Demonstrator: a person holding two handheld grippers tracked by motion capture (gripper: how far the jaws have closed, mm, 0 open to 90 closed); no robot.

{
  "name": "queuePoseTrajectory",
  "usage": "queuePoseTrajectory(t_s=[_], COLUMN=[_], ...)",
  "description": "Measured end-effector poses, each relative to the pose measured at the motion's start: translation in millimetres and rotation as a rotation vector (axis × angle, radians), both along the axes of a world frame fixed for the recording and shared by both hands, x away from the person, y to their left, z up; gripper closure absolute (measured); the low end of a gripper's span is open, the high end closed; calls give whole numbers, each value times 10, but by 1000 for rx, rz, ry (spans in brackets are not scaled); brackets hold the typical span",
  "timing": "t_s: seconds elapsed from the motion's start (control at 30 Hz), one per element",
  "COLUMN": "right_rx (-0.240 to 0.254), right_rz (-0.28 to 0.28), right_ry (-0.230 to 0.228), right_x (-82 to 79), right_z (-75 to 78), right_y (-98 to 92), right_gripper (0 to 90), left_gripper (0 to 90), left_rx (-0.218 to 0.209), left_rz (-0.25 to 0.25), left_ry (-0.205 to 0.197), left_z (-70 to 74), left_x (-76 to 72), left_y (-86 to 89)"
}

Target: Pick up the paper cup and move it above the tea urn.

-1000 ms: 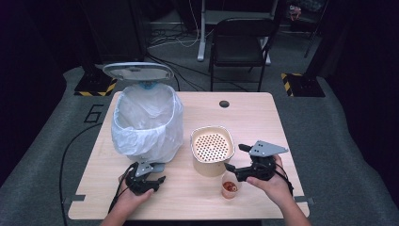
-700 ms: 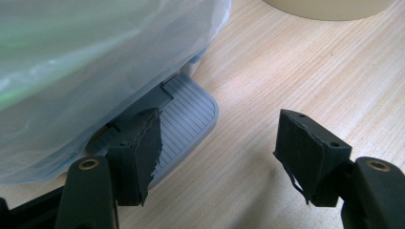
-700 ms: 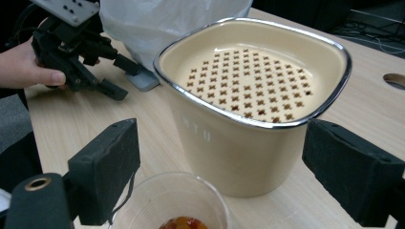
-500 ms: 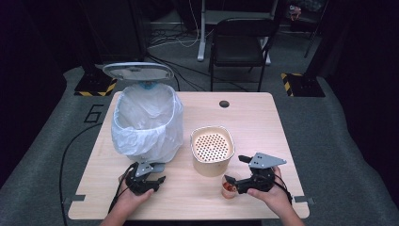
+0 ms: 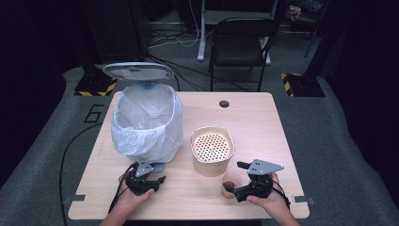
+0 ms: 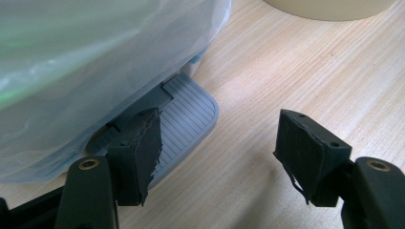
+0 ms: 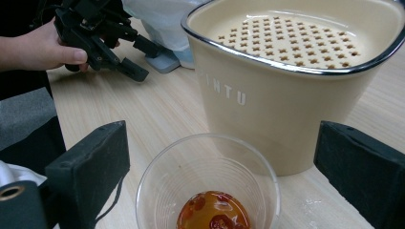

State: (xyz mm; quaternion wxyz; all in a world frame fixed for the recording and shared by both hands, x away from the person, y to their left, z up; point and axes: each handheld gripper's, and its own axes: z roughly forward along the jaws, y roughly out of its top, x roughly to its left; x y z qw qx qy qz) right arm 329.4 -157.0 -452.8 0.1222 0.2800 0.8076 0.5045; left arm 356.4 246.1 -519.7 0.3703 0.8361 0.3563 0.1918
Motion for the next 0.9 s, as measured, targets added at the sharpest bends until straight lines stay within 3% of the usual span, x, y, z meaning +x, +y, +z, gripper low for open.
queuePoseTrajectory(t_s=[0.5, 0.9], right_rx=[-39, -61], right_rz=[23, 39], right_ry=[19, 7], right_x=[-13, -7], right_z=[-192, -344], right_y=[52, 45], right_gripper=[50, 142], left_gripper=[324, 324], left_rx=[-2, 0], left_rz=[-1, -3], left_ry=[-7, -2], left_z=[-4, -1], left_x=[4, 4], left_y=[1, 2])
